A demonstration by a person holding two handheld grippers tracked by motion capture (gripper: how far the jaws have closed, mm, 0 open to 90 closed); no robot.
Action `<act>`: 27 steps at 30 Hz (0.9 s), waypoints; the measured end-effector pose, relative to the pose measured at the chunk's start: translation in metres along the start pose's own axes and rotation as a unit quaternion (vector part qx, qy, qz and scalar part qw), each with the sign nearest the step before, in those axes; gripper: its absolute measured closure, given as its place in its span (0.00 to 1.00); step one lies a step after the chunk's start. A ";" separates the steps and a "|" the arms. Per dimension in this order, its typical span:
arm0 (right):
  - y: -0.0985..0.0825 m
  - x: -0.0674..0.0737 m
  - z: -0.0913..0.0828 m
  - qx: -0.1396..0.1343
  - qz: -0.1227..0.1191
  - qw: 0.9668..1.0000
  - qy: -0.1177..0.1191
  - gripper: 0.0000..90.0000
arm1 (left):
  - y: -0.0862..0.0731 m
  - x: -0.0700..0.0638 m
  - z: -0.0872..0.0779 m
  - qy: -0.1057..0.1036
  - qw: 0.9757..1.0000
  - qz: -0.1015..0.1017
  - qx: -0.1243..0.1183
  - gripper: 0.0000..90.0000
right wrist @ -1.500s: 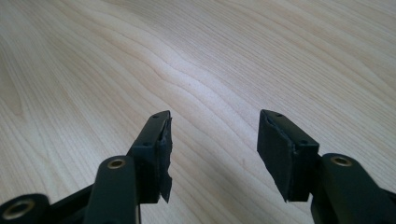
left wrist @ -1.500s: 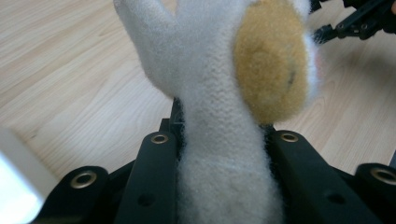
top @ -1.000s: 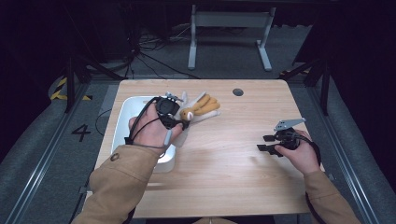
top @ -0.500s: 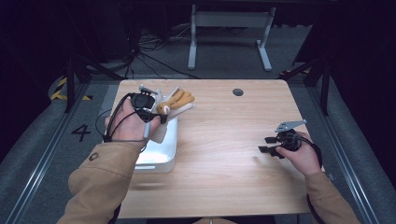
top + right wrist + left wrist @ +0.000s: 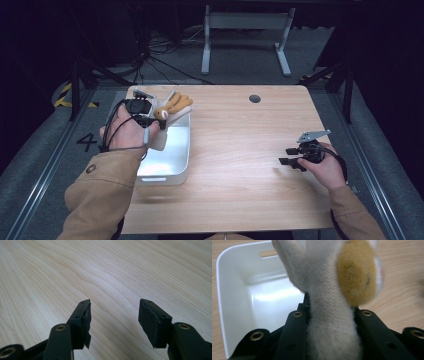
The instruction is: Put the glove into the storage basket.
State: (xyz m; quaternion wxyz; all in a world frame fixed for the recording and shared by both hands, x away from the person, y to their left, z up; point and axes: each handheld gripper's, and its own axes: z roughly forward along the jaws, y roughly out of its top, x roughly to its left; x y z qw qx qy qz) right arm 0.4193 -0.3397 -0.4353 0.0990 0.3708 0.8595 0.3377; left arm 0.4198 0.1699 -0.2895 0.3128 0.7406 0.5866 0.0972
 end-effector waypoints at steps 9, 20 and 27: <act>-0.002 -0.002 -0.002 -0.012 0.006 1.000 0.009 0.49 | -0.012 0.019 0.014 0.034 0.997 -0.057 0.033 0.80; -0.007 -0.004 0.006 -0.001 0.010 1.000 0.016 0.49 | -0.015 0.033 0.031 0.044 0.991 -0.104 0.070 0.80; -0.006 -0.003 0.008 0.001 0.009 1.000 0.015 0.49 | -0.013 0.036 0.044 0.038 0.988 -0.123 0.088 0.80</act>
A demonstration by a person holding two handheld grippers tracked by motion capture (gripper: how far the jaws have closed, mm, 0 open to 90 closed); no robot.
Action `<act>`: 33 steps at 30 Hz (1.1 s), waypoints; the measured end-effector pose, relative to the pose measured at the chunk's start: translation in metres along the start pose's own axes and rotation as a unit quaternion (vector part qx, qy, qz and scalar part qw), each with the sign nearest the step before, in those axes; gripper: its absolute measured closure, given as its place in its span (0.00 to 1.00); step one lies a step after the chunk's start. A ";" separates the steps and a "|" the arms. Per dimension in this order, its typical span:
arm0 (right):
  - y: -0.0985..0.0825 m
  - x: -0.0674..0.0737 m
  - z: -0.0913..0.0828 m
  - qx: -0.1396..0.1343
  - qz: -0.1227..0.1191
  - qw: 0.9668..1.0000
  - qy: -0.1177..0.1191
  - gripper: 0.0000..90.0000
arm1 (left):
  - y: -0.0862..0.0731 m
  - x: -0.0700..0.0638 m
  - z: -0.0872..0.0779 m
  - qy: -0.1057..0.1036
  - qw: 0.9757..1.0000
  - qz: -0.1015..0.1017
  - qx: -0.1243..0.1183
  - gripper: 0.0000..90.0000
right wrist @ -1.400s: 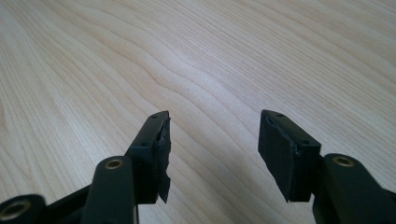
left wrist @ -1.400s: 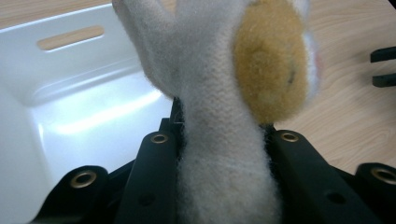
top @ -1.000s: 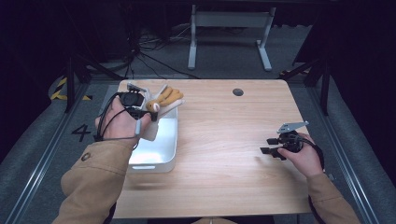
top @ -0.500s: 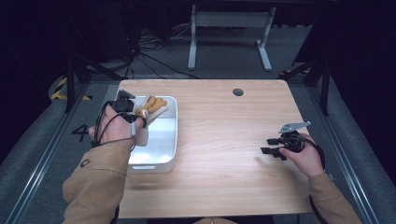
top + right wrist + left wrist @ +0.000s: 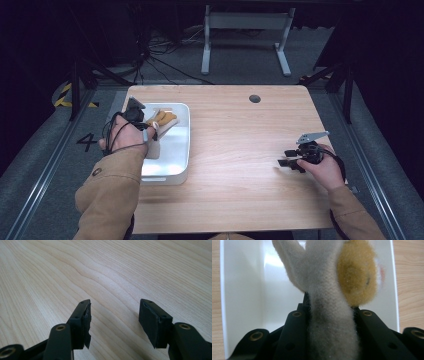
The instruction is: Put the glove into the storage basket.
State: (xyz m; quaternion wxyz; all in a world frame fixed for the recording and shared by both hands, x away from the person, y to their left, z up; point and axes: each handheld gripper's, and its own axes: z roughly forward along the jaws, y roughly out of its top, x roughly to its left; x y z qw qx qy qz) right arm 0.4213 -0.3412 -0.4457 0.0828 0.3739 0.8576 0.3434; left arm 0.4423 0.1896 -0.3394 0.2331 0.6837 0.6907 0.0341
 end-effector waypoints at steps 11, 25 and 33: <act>-0.002 -0.001 -0.002 -0.001 -0.001 1.000 -0.003 0.49 | 0.003 -0.002 0.020 0.000 1.000 0.006 0.005 0.80; -0.005 -0.001 -0.006 -0.004 0.004 1.000 -0.006 0.49 | -0.001 0.002 0.056 -0.002 1.000 -0.014 0.016 0.79; -0.006 -0.001 -0.004 -0.002 0.003 1.000 -0.007 0.48 | -0.006 0.003 0.069 0.005 1.000 -0.015 0.025 0.79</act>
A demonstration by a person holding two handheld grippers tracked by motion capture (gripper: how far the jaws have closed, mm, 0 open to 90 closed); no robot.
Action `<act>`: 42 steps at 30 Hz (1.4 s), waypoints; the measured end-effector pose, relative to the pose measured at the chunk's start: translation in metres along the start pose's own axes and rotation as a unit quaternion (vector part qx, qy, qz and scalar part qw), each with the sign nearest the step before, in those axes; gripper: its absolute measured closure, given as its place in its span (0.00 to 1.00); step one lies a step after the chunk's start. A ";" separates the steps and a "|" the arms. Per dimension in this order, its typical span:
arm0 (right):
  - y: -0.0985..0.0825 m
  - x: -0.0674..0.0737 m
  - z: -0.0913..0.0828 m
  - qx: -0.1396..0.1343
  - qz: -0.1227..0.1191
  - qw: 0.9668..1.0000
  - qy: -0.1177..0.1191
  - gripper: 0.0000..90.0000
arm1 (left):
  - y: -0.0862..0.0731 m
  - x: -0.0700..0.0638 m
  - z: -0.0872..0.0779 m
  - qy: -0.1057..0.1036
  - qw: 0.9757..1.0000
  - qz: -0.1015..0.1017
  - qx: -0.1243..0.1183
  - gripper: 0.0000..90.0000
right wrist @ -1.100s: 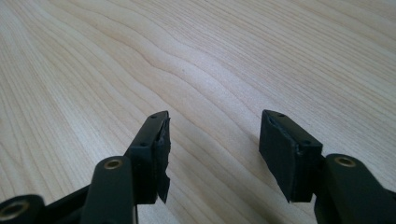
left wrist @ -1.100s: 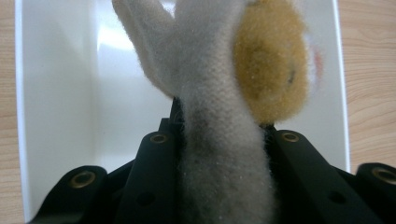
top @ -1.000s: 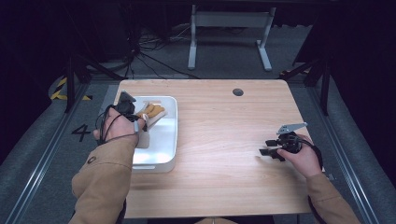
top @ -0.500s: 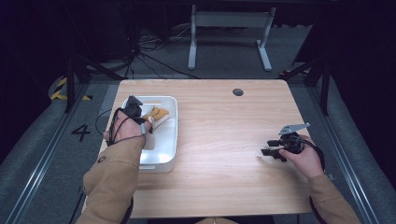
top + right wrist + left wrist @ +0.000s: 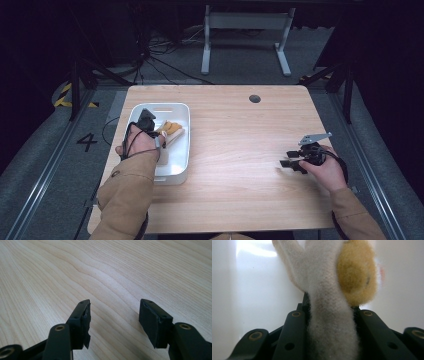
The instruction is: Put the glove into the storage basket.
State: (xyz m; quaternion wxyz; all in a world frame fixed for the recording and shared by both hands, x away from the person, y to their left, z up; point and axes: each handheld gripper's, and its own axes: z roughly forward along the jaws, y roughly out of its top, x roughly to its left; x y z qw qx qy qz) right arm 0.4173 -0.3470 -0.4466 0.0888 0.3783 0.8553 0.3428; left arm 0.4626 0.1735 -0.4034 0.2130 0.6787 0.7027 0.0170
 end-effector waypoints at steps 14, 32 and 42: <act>0.000 0.000 0.000 0.000 0.002 1.000 -0.001 0.48 | -0.003 0.001 0.012 0.007 1.000 0.002 0.023 0.79; -0.001 0.000 0.001 0.000 0.001 1.000 0.000 0.46 | -0.005 -0.007 0.012 0.012 1.000 0.028 -0.006 0.33; -0.001 -0.001 0.000 -0.005 0.000 1.000 -0.001 0.45 | -0.004 -0.006 0.013 0.019 0.999 0.034 -0.008 0.30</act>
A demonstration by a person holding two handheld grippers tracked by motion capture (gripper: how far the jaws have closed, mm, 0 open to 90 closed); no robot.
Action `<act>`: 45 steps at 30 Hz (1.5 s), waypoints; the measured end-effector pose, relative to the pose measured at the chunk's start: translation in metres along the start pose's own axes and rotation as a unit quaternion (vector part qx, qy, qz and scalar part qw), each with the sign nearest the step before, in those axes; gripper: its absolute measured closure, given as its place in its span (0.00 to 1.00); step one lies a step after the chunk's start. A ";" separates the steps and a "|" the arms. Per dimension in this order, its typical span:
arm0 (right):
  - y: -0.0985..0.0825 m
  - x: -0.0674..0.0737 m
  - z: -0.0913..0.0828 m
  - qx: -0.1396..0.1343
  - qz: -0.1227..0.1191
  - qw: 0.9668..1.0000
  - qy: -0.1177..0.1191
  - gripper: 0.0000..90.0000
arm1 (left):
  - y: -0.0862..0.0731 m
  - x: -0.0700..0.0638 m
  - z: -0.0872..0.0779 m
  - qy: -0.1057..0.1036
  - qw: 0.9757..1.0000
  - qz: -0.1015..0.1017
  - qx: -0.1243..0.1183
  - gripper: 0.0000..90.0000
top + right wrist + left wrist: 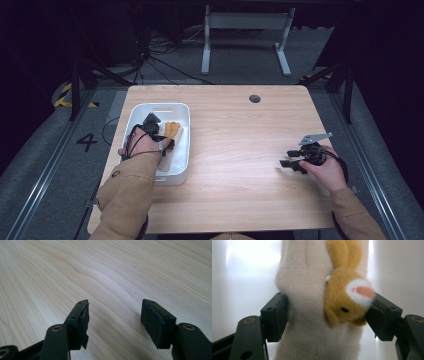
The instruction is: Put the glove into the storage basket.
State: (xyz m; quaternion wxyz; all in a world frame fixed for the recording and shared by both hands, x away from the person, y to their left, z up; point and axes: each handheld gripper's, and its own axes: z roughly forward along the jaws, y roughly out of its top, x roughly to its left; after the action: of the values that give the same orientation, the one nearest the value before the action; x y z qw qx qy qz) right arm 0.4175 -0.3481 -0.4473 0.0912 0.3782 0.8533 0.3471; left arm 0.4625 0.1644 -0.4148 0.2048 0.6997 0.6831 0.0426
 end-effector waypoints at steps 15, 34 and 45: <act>0.001 0.001 -0.001 -0.007 -0.002 1.000 0.002 0.44 | 0.002 -0.003 -0.012 0.015 0.999 0.029 0.012 0.26; 0.001 0.002 -0.002 -0.007 -0.004 1.000 0.000 0.44 | 0.006 -0.029 -0.055 -0.008 0.994 0.088 -0.066 0.34; -0.002 0.002 -0.006 -0.010 -0.006 1.000 -0.004 0.44 | 0.000 -0.071 -0.078 -0.089 0.971 0.184 -0.121 0.38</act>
State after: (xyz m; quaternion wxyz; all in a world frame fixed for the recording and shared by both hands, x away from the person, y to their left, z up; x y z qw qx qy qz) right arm 0.4129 -0.3506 -0.4441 0.1004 0.3737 0.8517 0.3534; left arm 0.4313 0.1134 -0.3276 0.3367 0.7844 0.5113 0.0994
